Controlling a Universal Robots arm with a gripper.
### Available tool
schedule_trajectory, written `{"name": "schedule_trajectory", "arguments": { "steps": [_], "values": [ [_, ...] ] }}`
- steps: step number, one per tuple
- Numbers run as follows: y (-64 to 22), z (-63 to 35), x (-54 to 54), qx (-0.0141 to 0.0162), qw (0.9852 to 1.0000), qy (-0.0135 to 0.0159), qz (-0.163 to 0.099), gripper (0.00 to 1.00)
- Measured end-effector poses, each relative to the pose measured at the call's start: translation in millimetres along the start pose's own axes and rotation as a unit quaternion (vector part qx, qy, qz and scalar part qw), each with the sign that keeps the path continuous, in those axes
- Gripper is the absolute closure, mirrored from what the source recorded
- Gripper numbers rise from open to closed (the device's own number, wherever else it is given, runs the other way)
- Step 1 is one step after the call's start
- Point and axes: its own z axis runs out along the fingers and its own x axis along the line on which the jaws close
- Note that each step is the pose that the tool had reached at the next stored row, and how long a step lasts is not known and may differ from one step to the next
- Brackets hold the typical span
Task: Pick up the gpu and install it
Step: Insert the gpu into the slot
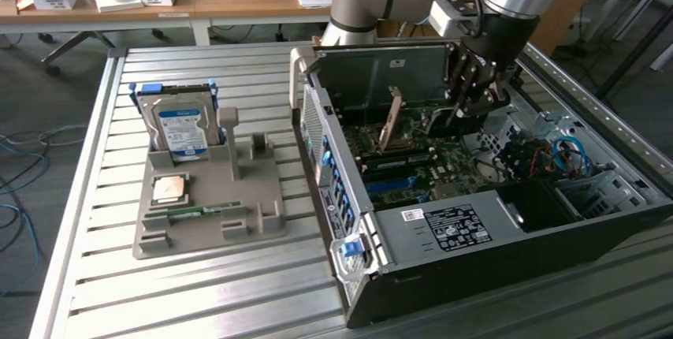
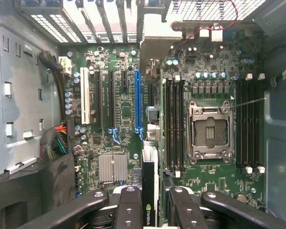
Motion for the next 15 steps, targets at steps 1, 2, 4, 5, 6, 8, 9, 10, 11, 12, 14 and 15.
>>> {"name": "schedule_trajectory", "arguments": {
  "steps": [1,2,4,5,6,8,9,10,11,12,14,15],
  "values": [
    [0.0,0.0,0.0,0.0000,1.0000,0.0000,0.000,0.73],
    [0.0,0.0,0.0,0.0000,1.0000,0.0000,0.000,0.73],
    [0.0,0.1,-0.1,0.0000,1.0000,-0.0001,0.000,0.73],
    [0.0,0.9,-0.1,0.0000,1.0000,0.0000,0.000,0.73],
    [0.0,0.9,-0.1,0.0000,1.0000,0.0000,0.000,0.73],
    [0.0,0.9,-0.1,0.0000,1.0000,0.0000,0.000,0.73],
    [0.3,0.9,-0.1,0.0000,1.0000,0.0000,0.000,0.73],
    [0.7,0.9,-0.1,0.0001,1.0000,0.0000,0.000,0.73],
    [1.1,0.9,0.0,0.0002,1.0000,0.0000,0.000,0.73],
    [1.3,1.0,0.0,0.0003,1.0000,0.0000,0.000,0.73],
    [2.0,1.0,0.0,0.0004,1.0000,0.0000,0.000,0.73],
    [2.3,1.0,0.0,0.0005,1.0000,0.0000,0.000,0.73]
  ]
}}
